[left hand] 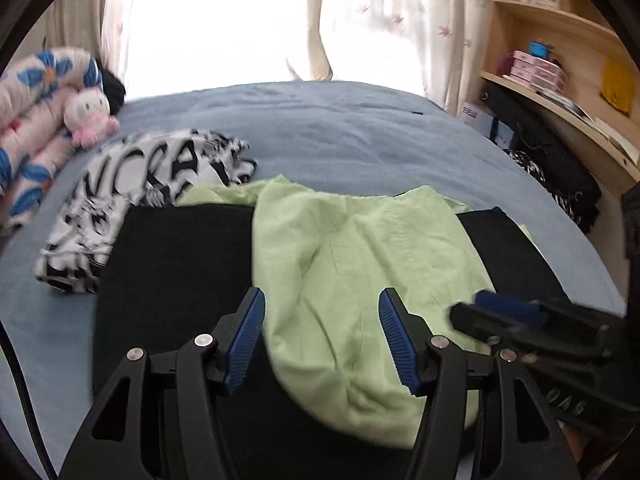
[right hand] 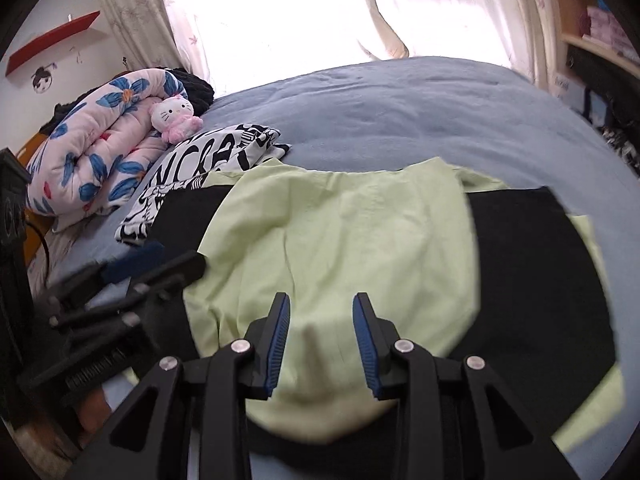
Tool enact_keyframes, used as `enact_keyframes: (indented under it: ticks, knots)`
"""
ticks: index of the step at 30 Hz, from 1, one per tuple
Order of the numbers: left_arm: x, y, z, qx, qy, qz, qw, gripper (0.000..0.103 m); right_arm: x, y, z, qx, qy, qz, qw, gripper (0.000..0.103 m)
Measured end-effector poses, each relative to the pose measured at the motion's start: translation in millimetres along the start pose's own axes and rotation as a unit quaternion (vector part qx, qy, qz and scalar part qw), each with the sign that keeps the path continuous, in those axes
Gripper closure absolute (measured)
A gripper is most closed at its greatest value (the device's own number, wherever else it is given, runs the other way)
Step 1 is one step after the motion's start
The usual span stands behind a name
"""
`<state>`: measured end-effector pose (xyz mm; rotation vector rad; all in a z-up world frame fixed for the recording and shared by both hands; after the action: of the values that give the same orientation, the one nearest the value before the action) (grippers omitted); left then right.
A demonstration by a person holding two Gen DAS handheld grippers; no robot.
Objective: Fold large clothes
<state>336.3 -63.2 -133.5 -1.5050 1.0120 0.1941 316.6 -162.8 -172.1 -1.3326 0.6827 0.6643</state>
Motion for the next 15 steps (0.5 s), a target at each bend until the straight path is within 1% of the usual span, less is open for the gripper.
enact_keyframes:
  ticks: [3, 5, 6, 7, 8, 9, 10, 12, 14, 15]
  knots:
    - [23.9, 8.9, 18.2, -0.017, -0.016, 0.019, 0.9995, 0.045, 33.4, 0.3, -5.9, 0.007, 0.01, 0.026, 1.0, 0.07]
    - [39.7, 20.6, 34.1, -0.027, -0.043, 0.042, 0.9978, 0.045, 49.6, 6.5, -18.5, 0.009, 0.03, 0.046, 0.998, 0.071]
    - [44.2, 26.2, 40.6, -0.03, -0.053, 0.05, 0.9969, 0.045, 53.3, 9.2, -30.4, 0.011, 0.051, 0.048, 0.998, 0.077]
    - [50.5, 34.7, 50.8, -0.038, -0.061, 0.065, 0.9953, 0.044, 54.4, 11.3, -42.4, 0.016, 0.065, 0.045, 0.997, 0.087]
    - [53.1, 40.4, 57.6, -0.049, -0.057, 0.068, 0.9948, 0.043, 54.6, 13.6, -53.2, 0.024, 0.071, 0.045, 0.996, 0.093]
    - [51.3, 43.0, 62.1, -0.058, -0.052, 0.066, 0.9948, 0.041, 54.8, 16.3, -62.7, 0.031, 0.076, 0.047, 0.996, 0.103]
    - [50.7, 45.6, 67.8, -0.073, -0.042, 0.061, 0.9945, 0.038, 54.3, 20.0, -71.4, 0.043, 0.072, 0.049, 0.995, 0.103]
    - [50.4, 47.2, 70.8, -0.082, -0.037, 0.057, 0.9943, 0.035, 52.0, 22.6, -75.4, 0.055, 0.065, 0.048, 0.995, 0.103]
    - [51.3, 48.2, 70.6, -0.077, -0.041, 0.053, 0.9948, 0.035, 48.8, 24.2, -74.3, 0.056, 0.074, 0.042, 0.995, 0.103]
    - [51.4, 48.7, 70.3, -0.072, -0.048, 0.051, 0.9949, 0.033, 48.5, 24.6, -73.5, 0.056, 0.079, 0.041, 0.994, 0.103]
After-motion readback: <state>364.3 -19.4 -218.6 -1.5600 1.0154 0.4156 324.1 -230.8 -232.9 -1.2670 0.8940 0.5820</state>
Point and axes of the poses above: each gripper's, at about its wrist camera, not at the fingertips, and x roughly the way its jaws point, z to its left, y to its underside, the point moved 8 cm from there along x, roughly the way its jaws point, and after that the axes turned 12 degrees about y, right-handed, at the moved point
